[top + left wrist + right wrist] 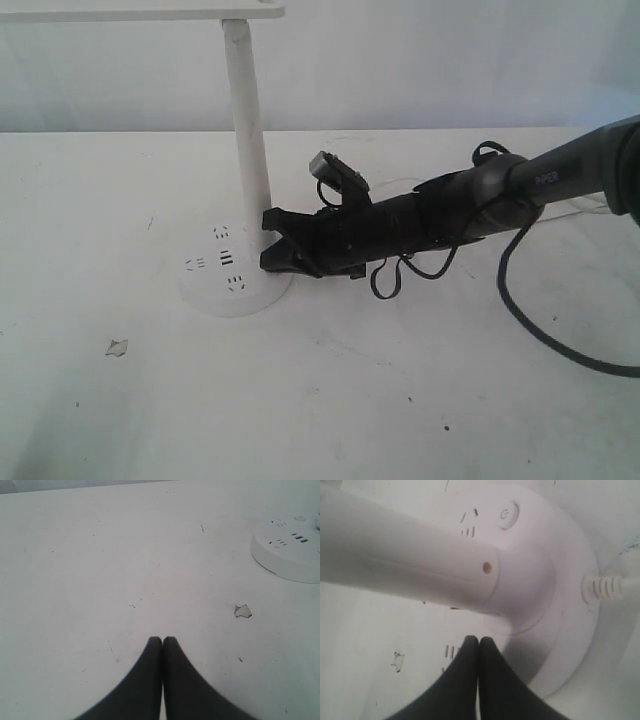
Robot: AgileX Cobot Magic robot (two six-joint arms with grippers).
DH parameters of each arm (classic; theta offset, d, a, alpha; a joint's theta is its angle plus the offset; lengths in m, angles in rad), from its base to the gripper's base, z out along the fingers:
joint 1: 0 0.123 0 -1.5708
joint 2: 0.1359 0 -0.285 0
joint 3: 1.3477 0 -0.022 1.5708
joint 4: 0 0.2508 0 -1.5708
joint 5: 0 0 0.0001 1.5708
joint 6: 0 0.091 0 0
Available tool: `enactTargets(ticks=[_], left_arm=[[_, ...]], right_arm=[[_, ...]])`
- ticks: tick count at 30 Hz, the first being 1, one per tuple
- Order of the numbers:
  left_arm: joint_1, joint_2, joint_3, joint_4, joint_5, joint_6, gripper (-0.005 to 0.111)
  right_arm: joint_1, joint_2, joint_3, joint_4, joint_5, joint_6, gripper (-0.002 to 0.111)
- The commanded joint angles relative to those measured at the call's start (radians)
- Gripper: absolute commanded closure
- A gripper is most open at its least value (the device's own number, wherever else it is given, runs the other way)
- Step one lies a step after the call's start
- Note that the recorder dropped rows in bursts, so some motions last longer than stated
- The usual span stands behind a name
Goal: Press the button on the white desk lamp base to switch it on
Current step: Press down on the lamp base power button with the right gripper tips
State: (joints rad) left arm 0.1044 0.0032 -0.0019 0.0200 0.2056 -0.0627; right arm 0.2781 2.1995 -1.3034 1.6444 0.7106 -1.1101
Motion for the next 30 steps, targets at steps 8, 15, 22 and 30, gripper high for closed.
enactTargets(ticks=[8,15,22,30], left_arm=[[-0.008,-0.003,0.002,-0.004,-0.002,0.000,0.107],[-0.008,-0.003,0.002,-0.004,-0.002,0.000,0.107],[-0.008,-0.003,0.002,-0.004,-0.002,0.000,0.107],[-0.008,-0.003,0.002,-0.004,-0.002,0.000,0.107]], right_arm=[[0.000,0.026,-0.001,-0.055,-0.008,0.001,0.108],[0.000,0.026,-0.001,-0.076,-0.021,0.038,0.108],[0.000,0.026,-0.001,-0.112,-0.048,0.040,0.108],[0.000,0.007,-0.004,0.019,0.023,0.031,0.108]])
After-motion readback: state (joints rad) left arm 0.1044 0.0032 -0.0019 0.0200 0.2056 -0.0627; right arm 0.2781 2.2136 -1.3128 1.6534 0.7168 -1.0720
